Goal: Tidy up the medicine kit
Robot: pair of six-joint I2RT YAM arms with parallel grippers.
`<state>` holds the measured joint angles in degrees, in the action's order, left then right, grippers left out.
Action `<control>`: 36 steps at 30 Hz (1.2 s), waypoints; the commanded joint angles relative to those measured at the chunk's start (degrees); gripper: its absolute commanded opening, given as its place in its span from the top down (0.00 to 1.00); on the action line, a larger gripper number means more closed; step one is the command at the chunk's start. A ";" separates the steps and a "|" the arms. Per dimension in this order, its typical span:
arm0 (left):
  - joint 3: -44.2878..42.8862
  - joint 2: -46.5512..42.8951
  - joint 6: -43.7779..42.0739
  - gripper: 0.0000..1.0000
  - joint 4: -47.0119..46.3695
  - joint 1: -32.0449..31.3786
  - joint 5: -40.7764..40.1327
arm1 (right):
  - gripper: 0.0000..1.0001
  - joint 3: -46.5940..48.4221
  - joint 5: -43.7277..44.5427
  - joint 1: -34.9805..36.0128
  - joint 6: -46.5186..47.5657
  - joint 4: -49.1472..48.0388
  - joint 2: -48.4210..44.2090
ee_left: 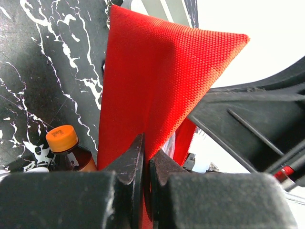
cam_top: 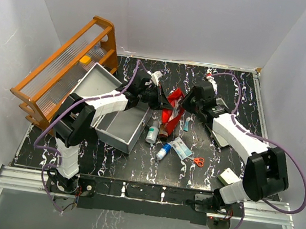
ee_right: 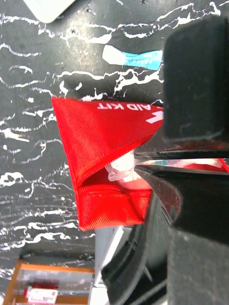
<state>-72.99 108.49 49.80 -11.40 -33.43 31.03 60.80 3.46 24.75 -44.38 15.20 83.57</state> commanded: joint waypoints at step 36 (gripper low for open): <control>-2.34 -1.70 1.80 1.00 -0.18 0.50 5.88 | 0.89 2.78 -9.50 0.28 3.90 10.48 -1.88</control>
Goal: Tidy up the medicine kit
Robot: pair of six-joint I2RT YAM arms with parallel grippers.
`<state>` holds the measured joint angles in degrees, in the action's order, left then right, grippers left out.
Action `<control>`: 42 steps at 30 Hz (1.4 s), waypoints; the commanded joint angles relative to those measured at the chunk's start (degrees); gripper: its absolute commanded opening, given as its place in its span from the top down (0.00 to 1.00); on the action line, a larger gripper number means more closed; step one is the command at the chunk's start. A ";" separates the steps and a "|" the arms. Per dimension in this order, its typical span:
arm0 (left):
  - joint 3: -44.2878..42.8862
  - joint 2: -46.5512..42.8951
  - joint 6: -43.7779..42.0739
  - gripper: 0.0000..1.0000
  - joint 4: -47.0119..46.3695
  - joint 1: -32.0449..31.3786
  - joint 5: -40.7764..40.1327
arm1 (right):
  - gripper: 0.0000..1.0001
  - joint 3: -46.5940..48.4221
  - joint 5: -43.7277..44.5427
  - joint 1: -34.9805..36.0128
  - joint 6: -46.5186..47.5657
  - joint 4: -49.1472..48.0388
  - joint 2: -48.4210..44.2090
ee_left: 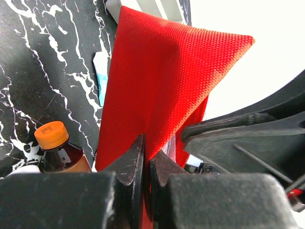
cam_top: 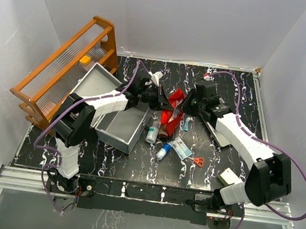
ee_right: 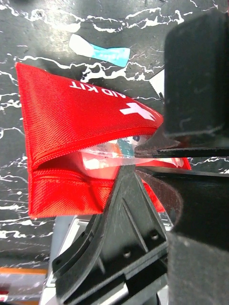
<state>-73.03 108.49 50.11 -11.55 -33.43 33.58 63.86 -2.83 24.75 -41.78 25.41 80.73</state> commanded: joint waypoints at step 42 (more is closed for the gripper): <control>0.51 -16.83 -4.48 1.00 4.74 6.33 11.75 | 0.53 -18.37 12.72 0.25 5.51 9.48 -12.95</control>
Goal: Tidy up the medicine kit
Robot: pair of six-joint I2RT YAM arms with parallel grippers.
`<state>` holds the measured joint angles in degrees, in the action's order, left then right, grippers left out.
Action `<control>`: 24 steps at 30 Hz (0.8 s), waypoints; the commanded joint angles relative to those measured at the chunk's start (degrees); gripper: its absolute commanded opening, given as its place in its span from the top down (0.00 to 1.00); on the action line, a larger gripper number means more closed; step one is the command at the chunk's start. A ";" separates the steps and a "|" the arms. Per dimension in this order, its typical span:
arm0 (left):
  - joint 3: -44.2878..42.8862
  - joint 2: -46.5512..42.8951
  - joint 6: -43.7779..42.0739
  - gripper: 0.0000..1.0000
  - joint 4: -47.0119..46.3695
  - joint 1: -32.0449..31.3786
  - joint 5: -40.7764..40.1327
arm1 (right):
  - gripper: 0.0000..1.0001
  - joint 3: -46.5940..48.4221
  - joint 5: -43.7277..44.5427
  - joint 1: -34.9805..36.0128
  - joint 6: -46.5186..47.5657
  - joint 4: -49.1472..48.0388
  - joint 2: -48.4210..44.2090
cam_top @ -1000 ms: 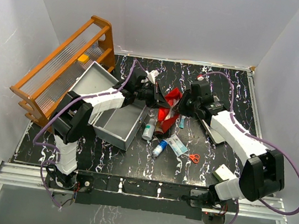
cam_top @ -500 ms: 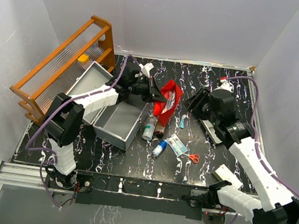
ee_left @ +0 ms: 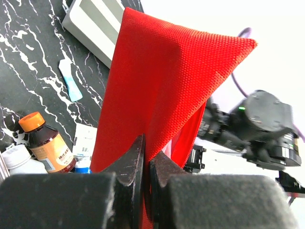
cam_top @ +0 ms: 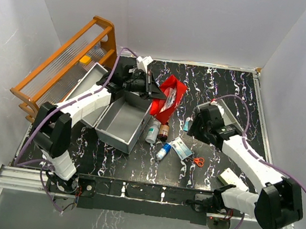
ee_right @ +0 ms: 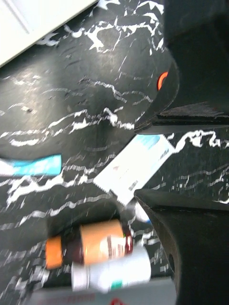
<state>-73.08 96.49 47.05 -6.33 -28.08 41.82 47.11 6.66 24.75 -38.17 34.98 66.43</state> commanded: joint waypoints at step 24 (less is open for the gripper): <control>4.34 -6.94 -1.34 1.00 -3.72 1.36 2.40 | 0.44 -1.67 -1.07 5.60 7.67 -1.23 16.02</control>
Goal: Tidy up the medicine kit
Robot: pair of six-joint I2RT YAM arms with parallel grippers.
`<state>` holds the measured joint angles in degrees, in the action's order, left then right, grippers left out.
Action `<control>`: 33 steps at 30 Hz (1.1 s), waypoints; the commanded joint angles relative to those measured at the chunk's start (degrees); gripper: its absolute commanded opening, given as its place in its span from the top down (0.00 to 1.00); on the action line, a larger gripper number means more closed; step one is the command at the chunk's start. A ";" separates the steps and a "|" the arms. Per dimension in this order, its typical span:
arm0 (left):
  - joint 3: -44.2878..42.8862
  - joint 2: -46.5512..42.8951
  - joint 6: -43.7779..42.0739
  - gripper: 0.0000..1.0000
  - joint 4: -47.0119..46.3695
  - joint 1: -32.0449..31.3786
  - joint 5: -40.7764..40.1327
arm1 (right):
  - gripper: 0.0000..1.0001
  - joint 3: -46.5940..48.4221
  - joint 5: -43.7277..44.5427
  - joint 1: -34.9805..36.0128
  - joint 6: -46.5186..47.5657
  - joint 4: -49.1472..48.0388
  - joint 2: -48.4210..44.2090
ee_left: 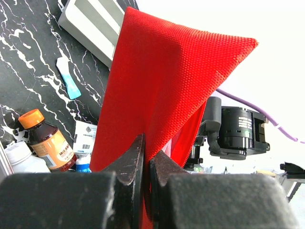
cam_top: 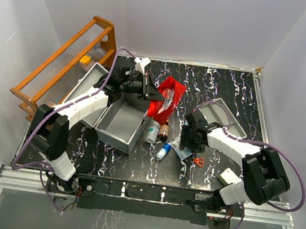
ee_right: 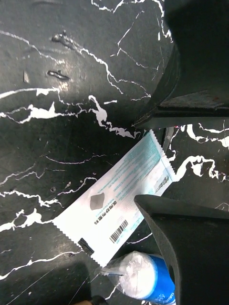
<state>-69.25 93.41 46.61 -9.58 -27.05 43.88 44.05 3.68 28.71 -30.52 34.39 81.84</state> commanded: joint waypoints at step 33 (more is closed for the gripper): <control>-0.60 -5.50 -3.31 1.00 4.44 0.59 -5.57 | 0.49 1.90 12.38 7.50 -3.90 -3.06 -5.26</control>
<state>-68.73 92.99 44.51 -5.65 -26.92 39.66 42.72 18.20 36.23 -40.66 31.90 74.28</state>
